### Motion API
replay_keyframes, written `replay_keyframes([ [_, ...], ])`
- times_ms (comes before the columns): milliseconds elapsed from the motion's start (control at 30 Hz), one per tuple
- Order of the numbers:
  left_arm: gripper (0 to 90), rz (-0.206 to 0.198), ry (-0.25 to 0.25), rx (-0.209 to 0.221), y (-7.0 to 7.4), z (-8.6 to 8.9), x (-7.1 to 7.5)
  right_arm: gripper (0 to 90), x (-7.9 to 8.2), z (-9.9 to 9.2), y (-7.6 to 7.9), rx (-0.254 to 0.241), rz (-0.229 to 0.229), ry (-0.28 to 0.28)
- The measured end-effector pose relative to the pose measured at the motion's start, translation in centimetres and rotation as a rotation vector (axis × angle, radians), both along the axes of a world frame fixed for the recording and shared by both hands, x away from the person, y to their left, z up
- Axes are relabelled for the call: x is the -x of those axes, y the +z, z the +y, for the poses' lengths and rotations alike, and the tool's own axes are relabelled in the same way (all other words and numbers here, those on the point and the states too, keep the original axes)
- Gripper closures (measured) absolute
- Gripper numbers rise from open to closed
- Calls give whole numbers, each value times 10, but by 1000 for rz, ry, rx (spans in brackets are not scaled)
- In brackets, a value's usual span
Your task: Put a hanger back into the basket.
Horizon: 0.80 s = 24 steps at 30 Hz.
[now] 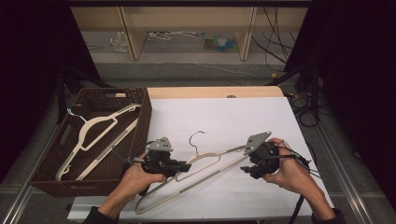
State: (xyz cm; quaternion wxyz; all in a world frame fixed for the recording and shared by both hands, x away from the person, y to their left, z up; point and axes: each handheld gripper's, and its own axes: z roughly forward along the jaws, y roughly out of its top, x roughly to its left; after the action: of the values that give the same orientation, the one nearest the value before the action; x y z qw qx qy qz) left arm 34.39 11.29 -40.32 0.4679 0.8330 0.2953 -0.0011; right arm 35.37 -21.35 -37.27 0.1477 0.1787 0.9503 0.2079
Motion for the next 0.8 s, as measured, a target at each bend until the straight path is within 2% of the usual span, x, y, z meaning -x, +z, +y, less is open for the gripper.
replay_keyframes([
  [100, 859, -1, 48, 12, 3, 6, 0, 423, 0, -2, 1, -7, -8, 7],
  [233, 859, 12, 74, 25, 10, 12, 1, 424, 4, -3, 0, -5, -5, 12],
  [367, 859, -28, 94, -7, 23, 16, 6, 426, 6, -6, -3, -4, 3, 8],
  [433, 859, -37, 98, -7, 30, 19, 7, 423, 8, -7, -4, -9, 4, 0],
  [667, 859, -70, 107, -19, 59, 32, 12, 418, 9, -8, -6, -12, -3, 4],
  [800, 860, -94, 135, 8, 84, 52, 14, 418, 10, -9, -9, -10, 11, 1],
])
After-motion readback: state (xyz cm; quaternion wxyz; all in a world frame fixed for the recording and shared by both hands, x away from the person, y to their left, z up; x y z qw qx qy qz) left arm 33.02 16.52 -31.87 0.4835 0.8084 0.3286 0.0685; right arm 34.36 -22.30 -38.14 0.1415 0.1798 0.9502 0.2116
